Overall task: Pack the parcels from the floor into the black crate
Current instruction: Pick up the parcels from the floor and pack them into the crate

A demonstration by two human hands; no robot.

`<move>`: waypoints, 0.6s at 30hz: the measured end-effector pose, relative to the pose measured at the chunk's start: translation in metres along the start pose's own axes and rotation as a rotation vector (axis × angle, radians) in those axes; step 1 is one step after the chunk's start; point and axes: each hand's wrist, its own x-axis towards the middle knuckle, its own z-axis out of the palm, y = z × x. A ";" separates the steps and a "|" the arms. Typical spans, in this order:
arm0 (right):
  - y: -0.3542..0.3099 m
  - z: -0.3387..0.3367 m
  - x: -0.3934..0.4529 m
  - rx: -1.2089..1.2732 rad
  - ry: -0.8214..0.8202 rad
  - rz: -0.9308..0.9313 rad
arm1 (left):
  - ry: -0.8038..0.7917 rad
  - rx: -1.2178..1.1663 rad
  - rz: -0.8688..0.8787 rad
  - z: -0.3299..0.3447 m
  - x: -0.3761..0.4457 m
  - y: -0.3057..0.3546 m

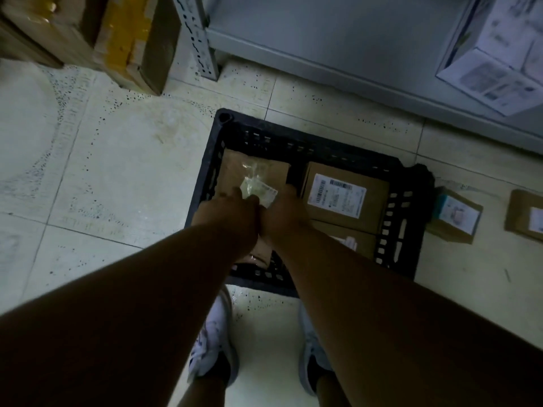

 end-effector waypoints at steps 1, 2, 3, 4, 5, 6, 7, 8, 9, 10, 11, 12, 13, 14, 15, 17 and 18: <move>-0.007 -0.009 -0.011 -0.023 0.016 -0.033 | 0.039 -0.004 0.011 -0.010 -0.010 0.005; -0.012 -0.020 -0.023 -0.049 0.030 -0.062 | 0.072 -0.017 0.017 -0.020 -0.021 0.010; -0.015 -0.030 -0.035 -0.062 0.047 -0.082 | 0.101 -0.036 0.018 -0.029 -0.032 0.015; -0.017 -0.041 -0.048 -0.067 0.076 -0.107 | 0.130 -0.060 0.016 -0.037 -0.044 0.019; -0.017 -0.051 -0.061 -0.070 0.111 -0.131 | 0.155 -0.085 0.016 -0.045 -0.055 0.024; -0.017 -0.063 -0.075 -0.078 0.148 -0.155 | 0.175 -0.105 0.021 -0.054 -0.067 0.029; -0.016 -0.073 -0.089 -0.086 0.181 -0.156 | 0.191 -0.116 0.033 -0.063 -0.079 0.034; -0.014 -0.084 -0.103 -0.092 0.215 -0.151 | 0.209 -0.126 0.053 -0.071 -0.090 0.039; -0.011 -0.094 -0.117 -0.093 0.249 -0.139 | 0.232 -0.140 0.079 -0.079 -0.101 0.044; -0.007 -0.104 -0.131 -0.095 0.285 -0.128 | 0.256 -0.152 0.111 -0.087 -0.111 0.050; -0.003 -0.113 -0.145 -0.106 0.326 -0.128 | 0.285 -0.154 0.146 -0.095 -0.120 0.056; 0.002 -0.122 -0.158 -0.127 0.366 -0.129 | 0.313 -0.152 0.178 -0.103 -0.129 0.061; 0.008 -0.130 -0.170 -0.146 0.400 -0.123 | 0.335 -0.156 0.204 -0.109 -0.136 0.067; 0.013 -0.137 -0.182 -0.149 0.429 -0.109 | 0.354 -0.161 0.224 -0.115 -0.143 0.073; 0.018 -0.144 -0.193 -0.146 0.457 -0.091 | 0.367 -0.156 0.248 -0.120 -0.149 0.079; 0.027 -0.158 -0.211 -0.116 0.505 -0.057 | 0.374 -0.113 0.311 -0.126 -0.158 0.093; 0.033 -0.164 -0.219 -0.091 0.519 -0.043 | 0.370 -0.088 0.342 -0.126 -0.161 0.101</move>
